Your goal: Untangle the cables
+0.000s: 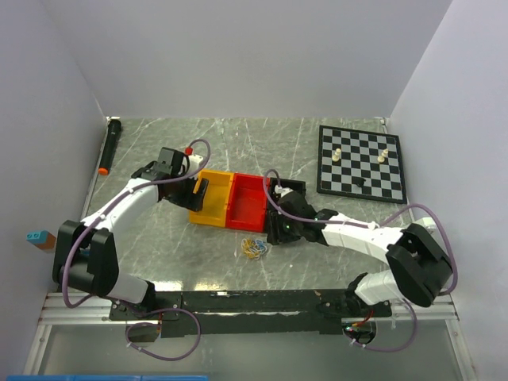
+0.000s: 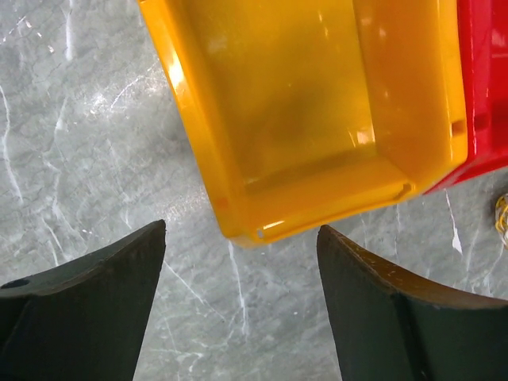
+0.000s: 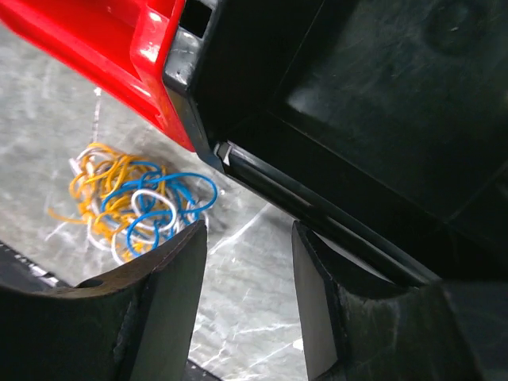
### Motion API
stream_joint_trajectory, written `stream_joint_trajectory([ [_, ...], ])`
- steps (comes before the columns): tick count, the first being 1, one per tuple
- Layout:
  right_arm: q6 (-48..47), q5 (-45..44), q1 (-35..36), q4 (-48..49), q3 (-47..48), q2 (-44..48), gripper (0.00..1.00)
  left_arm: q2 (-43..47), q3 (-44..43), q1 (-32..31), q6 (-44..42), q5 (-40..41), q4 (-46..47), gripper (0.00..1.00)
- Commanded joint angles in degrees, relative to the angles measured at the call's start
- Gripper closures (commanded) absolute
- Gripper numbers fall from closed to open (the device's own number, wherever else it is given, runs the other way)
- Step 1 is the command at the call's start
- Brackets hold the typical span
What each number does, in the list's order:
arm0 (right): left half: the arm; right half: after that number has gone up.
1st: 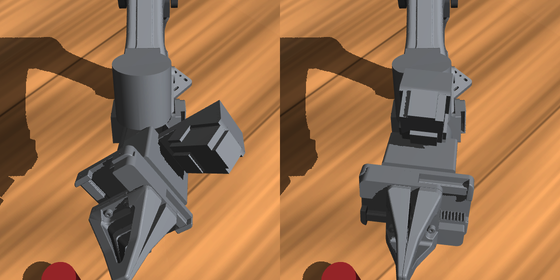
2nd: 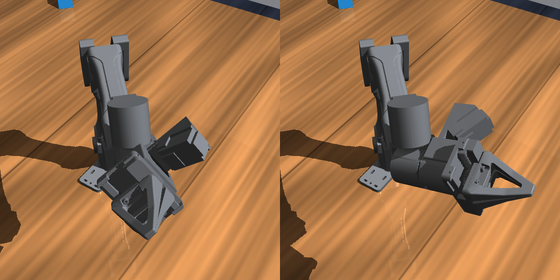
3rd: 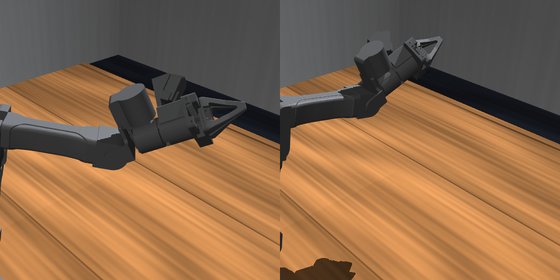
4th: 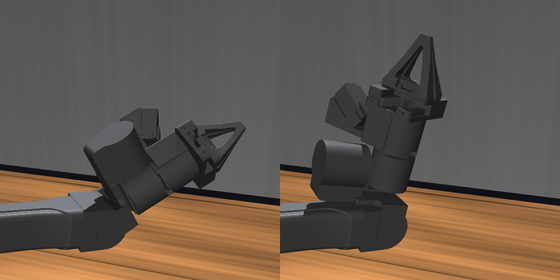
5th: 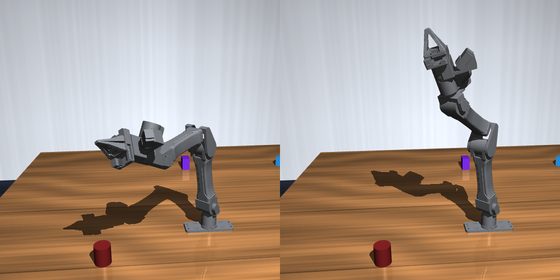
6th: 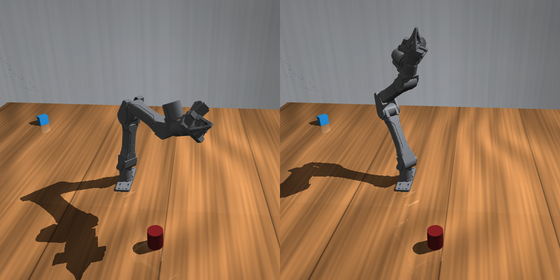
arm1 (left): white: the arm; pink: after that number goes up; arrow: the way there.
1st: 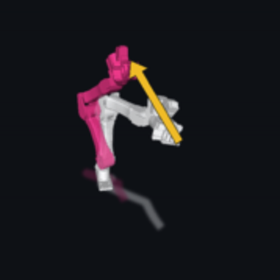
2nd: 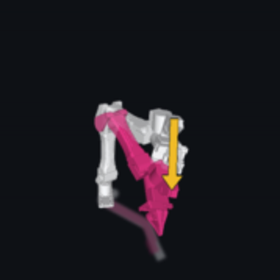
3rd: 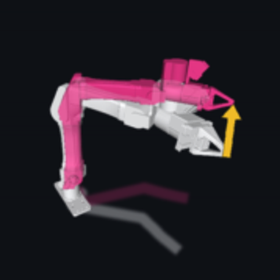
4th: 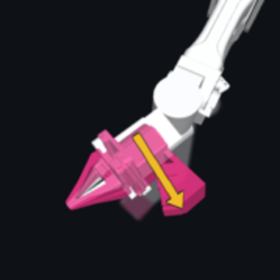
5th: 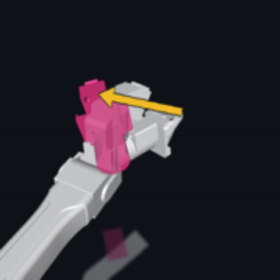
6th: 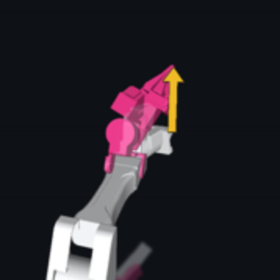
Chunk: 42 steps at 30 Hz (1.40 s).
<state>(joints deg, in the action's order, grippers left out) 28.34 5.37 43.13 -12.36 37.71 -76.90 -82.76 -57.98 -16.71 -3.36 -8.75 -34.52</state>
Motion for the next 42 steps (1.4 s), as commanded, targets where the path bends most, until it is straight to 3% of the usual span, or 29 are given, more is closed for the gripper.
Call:
stream_joint_trajectory([
  [1,-2.2,-1.6,-0.5,2.3,3.6,-2.6,0.46,2.7,0.2,-0.4,-1.7,0.2,-0.9,0.18],
  [6,-2.2,-1.7,-1.0,3.0,4.5,-3.1,0.46,4.4,1.8,-0.3,-2.9,1.5,-1.2,0.17],
  [10,-0.6,0.8,-0.7,2.6,2.8,0.3,0.47,5.5,-3.0,-0.3,-3.9,1.4,-5.2,0.15],
  [12,0.6,1.6,-0.4,2.2,0.5,3.1,0.47,7.3,-7.1,-0.8,-5.2,-2.4,-8.1,0.05],
  [13,1.0,1.9,-0.4,2.3,-0.7,4.9,0.47,8.3,-8.0,-2.1,-6.0,-3.3,-9.3,0.01],
  [19,1.1,6.6,0.5,7.2,-4.8,9.9,0.46,9.3,-7.7,-13.6,-6.4,-6.5,-12.1,0.03],
  [29,2.7,14.8,3.9,14.3,-4.1,3.4,0.44,3.9,-5.0,-21.8,-8.8,-9.8,-8.9,0.03],
  [42,4.8,12.7,6.9,10.0,-7.7,4.3,0.62,-2.0,-0.5,-23.6,-7.2,-18.3,4.3,0.03],
])
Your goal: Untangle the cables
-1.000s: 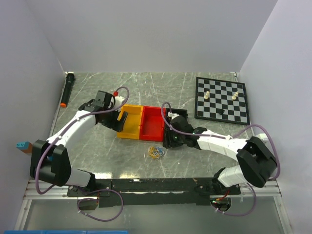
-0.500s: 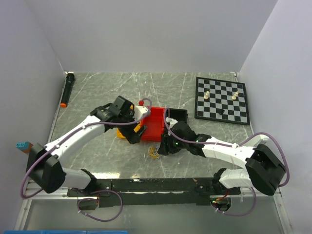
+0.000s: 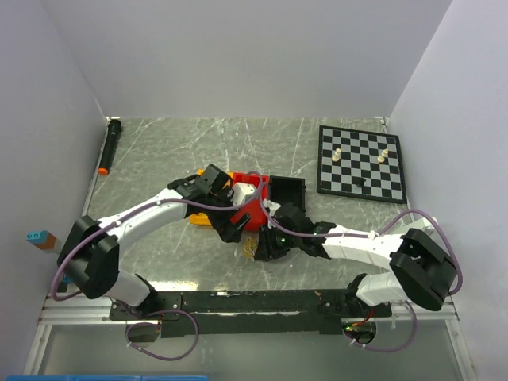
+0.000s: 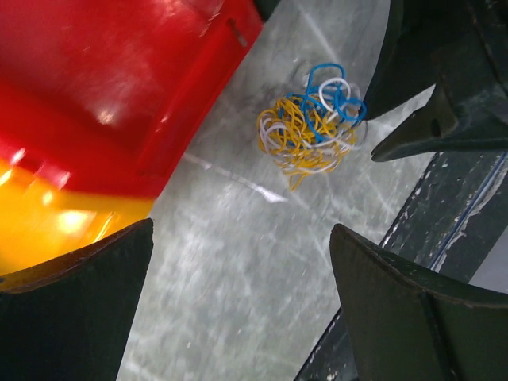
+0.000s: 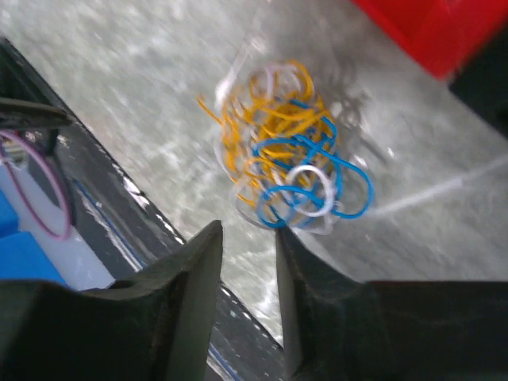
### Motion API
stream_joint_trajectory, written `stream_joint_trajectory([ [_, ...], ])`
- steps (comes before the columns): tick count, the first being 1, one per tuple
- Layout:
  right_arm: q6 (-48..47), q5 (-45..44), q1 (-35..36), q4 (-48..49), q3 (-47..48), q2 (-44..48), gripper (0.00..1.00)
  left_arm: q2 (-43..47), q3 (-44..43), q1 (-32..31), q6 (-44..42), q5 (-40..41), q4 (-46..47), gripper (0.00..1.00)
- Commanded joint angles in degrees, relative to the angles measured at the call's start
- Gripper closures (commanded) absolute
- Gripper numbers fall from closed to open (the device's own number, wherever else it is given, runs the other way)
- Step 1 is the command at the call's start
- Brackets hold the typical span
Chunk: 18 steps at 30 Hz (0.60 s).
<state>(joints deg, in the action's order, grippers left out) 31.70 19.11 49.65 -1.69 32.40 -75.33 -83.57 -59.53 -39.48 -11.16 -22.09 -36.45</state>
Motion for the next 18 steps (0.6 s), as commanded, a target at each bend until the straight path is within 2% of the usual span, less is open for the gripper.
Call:
stream_joint_trajectory([
  [1,1.7,-1.4,0.4,-0.9,-3.0,3.5,0.66,-1.8,1.6,-1.3,0.8,-5.4,7.3,0.02],
  [3,2.0,-1.4,0.4,-1.6,-3.9,4.6,0.72,-3.1,1.6,-1.8,0.9,-6.5,8.2,0.01],
  [6,2.7,-1.4,0.4,-3.2,-5.7,6.5,0.8,-4.5,1.5,-3.0,1.2,-7.6,9.5,0.05],
  [8,2.7,-2.6,0.4,-5.2,-6.5,9.1,0.81,-4.8,1.4,-3.8,1.6,-7.7,10.5,0.06],
  [10,2.7,-3.7,0.4,-6.9,-7.0,11.8,0.76,-5.3,1.7,-4.5,2.2,-7.7,12.3,0.07],
  [13,2.8,-7.1,0.1,-8.8,-6.7,14.4,0.62,-6.9,1.5,-5.5,2.9,-8.0,13.3,0.1],
  [18,4.2,-8.2,-0.8,-8.2,-6.7,14.7,0.57,-9.4,2.0,-6.3,3.1,-8.6,14.9,0.18],
])
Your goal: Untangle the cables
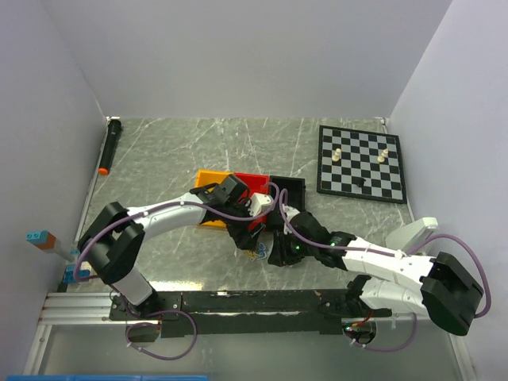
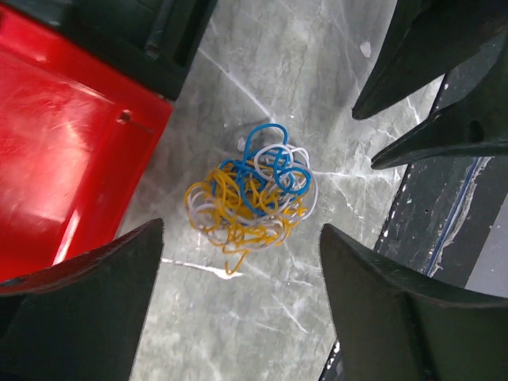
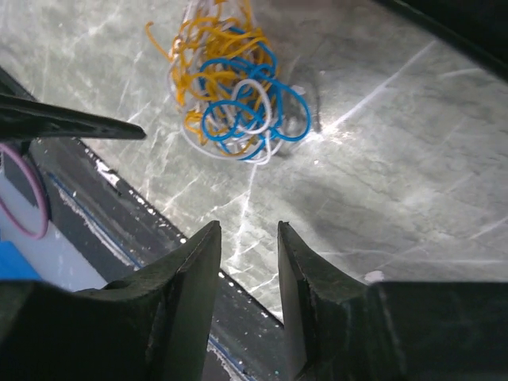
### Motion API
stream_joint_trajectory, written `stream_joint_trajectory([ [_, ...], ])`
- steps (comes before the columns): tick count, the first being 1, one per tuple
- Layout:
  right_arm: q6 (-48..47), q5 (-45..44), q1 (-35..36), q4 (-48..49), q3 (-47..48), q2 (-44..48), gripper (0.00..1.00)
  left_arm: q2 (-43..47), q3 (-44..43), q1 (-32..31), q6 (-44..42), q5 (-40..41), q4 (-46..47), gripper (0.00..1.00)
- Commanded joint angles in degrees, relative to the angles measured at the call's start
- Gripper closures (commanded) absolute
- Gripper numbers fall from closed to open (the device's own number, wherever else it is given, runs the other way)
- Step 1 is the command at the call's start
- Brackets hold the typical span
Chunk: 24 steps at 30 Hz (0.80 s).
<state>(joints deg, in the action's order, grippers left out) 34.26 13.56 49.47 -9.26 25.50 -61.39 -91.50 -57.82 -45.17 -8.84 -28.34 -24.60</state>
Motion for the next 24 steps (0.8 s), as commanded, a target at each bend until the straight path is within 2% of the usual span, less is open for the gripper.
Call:
stream_joint_trajectory([
  [1,2.0,-2.7,-0.9,-0.4,0.0,0.9,0.57,-1.9,0.3,-0.7,0.7,-2.7,3.1,0.21],
  [4,3.1,-3.1,-1.6,0.6,-1.0,1.8,0.58,-2.8,0.4,-1.1,0.6,-3.5,3.5,0.3],
  [5,3.5,-2.9,-2.0,1.0,-1.4,2.2,0.58,-3.0,0.5,-1.3,0.5,-3.7,3.7,0.37],
  [7,4.0,-2.4,-2.8,2.0,-2.2,2.3,0.58,-3.6,0.6,-1.5,0.2,-4.2,3.6,0.61],
  [9,4.2,-2.0,-3.2,2.8,-2.4,1.5,0.59,-4.2,0.3,-1.6,-0.1,-4.6,3.1,0.8],
  [11,4.5,-1.4,-3.3,4.2,-2.1,0.2,0.59,-4.6,-0.1,-1.6,-0.5,-4.4,2.0,0.92],
  [15,4.3,0.5,-3.3,6.3,-0.8,-3.6,0.59,-3.3,1.1,-1.6,-0.6,-3.3,1.5,0.97],
  [24,4.2,5.8,-2.5,12.5,-2.2,-3.8,0.58,-1.0,4.3,-1.4,0.6,-0.8,1.5,0.99],
])
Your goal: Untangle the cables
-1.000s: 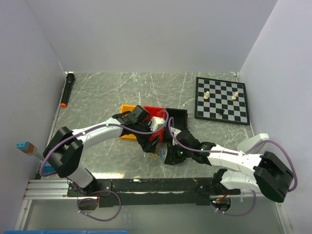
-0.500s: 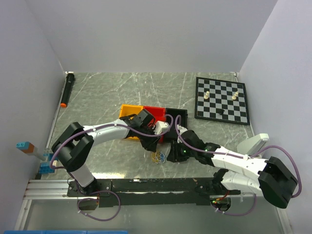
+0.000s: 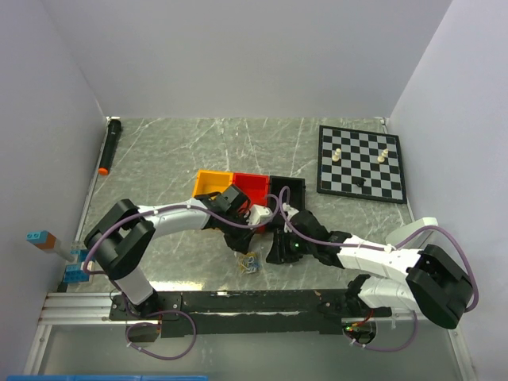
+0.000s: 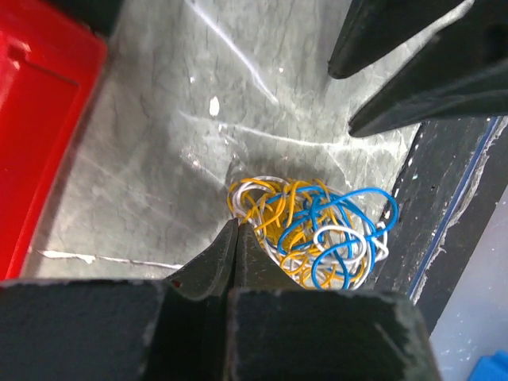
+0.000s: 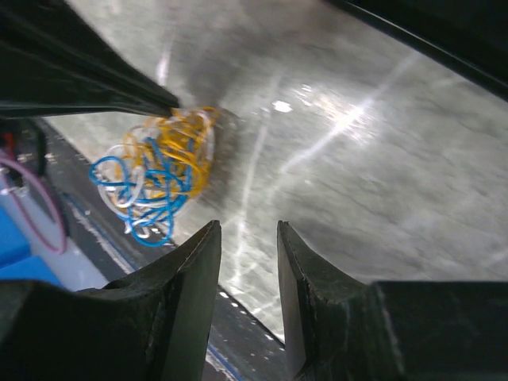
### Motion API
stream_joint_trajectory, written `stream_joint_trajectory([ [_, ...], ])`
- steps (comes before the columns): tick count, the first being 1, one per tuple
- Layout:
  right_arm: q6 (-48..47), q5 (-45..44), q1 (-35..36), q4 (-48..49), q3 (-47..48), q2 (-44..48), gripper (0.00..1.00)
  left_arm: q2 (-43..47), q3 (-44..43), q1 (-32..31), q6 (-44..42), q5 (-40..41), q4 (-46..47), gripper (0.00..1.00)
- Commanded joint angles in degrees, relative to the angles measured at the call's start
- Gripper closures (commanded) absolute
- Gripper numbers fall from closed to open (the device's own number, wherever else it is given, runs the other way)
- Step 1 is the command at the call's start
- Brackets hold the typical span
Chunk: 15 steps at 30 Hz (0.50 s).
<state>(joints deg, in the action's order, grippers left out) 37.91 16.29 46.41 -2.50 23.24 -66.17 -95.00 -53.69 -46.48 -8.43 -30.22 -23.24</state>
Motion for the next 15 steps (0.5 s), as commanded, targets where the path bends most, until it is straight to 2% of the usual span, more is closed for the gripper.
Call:
stream_joint_trajectory([
  [1,0.6,3.8,0.6,6.6,0.0,0.9,0.58,2.3,0.0,0.0,0.2,1.1,0.0,0.99],
  [8,-1.2,8.5,2.9,10.0,0.4,0.4,0.57,1.7,-0.7,1.0,1.6,1.8,-1.0,0.99],
  [15,-1.0,8.6,4.7,10.1,-0.2,2.1,0.56,1.6,-1.1,2.7,2.7,1.9,-1.7,0.99],
])
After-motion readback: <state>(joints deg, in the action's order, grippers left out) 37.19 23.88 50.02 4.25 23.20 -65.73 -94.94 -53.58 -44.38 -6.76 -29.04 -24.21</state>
